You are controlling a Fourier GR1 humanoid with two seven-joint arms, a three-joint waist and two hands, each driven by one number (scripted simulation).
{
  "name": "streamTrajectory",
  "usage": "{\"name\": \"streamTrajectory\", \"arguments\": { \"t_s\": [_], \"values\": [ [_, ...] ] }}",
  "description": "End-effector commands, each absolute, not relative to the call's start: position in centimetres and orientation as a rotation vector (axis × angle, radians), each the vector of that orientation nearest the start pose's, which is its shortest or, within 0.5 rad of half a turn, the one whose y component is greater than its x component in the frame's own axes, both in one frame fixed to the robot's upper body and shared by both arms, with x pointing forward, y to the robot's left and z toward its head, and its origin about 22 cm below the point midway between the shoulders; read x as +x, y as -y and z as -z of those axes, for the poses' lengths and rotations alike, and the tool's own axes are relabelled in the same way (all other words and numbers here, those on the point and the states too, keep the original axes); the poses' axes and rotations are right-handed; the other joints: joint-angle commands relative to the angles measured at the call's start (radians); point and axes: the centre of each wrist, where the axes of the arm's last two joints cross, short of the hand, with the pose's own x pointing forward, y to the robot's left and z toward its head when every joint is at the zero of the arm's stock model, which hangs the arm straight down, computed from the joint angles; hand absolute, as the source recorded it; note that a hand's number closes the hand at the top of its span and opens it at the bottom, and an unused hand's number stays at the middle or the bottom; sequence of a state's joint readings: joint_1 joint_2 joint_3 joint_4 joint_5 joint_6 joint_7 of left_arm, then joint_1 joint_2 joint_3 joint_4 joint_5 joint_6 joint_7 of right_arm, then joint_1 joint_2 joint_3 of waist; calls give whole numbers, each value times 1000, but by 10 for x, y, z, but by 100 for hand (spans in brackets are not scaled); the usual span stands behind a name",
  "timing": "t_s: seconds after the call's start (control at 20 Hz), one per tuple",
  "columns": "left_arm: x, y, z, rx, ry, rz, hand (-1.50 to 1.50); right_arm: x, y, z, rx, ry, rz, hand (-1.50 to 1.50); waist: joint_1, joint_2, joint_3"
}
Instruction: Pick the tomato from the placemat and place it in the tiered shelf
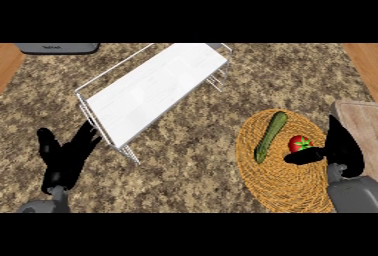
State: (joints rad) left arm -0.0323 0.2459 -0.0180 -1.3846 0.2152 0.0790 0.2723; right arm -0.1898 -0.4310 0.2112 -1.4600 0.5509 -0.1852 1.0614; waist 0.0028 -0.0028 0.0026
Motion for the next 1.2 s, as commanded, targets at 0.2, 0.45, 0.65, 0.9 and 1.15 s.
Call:
{"name": "streamTrajectory", "arguments": {
  "t_s": [0.2, 0.45, 0.65, 0.9, 1.15],
  "values": [
    [247, -288, 43, 88, 1120, -46, 0, 286, 277, -11, -976, 660, -246, -150, -2, 3, -3],
    [250, -283, 31, 91, 1107, -41, 0, 299, 260, -14, -992, 673, -258, -150, -2, 3, -3],
    [252, -296, 22, 86, 1123, -29, 0, 299, 269, 2, -817, 621, -507, 150, 3, 4, -2],
    [252, -289, 30, 111, 1106, -42, 0, 292, 243, 7, -826, 726, -468, 150, -3, 3, -3],
    [241, -290, 42, 93, 1115, -42, 0, 307, 261, -6, -855, 836, -452, 150, -2, 3, -3]
  ]
}}
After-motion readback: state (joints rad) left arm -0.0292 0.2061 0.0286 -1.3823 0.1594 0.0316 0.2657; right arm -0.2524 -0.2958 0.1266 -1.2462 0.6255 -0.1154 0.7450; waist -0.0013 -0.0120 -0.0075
